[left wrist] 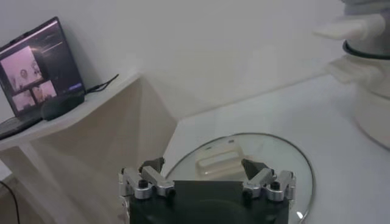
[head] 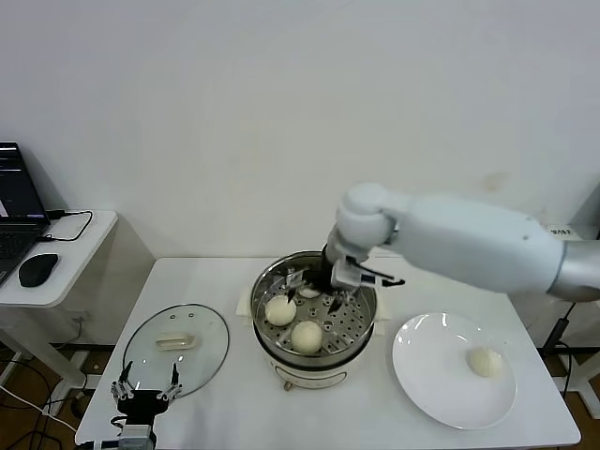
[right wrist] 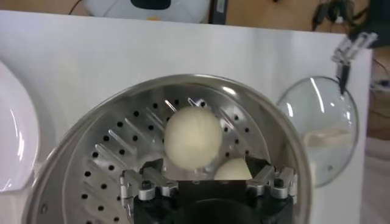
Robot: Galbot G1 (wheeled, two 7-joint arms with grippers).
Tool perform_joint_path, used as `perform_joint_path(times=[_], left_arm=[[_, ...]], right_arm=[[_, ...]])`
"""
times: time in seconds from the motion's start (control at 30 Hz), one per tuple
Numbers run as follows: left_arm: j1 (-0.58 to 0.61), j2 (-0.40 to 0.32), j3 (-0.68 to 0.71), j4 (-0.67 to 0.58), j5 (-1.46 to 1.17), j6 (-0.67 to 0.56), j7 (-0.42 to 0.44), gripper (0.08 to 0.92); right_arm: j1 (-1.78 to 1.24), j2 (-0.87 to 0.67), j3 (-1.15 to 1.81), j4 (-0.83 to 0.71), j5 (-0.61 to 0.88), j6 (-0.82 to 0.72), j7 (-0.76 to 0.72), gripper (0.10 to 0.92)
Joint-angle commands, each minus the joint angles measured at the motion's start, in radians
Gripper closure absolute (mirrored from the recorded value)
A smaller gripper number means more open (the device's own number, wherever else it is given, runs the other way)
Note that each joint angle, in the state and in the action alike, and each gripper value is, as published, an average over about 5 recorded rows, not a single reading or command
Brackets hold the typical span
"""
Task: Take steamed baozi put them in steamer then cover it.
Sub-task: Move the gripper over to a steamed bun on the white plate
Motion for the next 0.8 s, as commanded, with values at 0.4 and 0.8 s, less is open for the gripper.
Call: perform_joint_path(times=[0.4,0.8], left_arm=[[0.001,0.02,0.017,-0.027,-0.03,0.015,0.024,0.177],[-0.017,0.024,0.02,0.009,-0.068,-0.005,0.016,0.177]], right_arm=[[0.017,-0.418,0.08,0.021,0.274,-0.92,-0.183,0.203],[-0.436,-0.553,0.349,0.01,-0.057,-0.814,-0.186,0.203]])
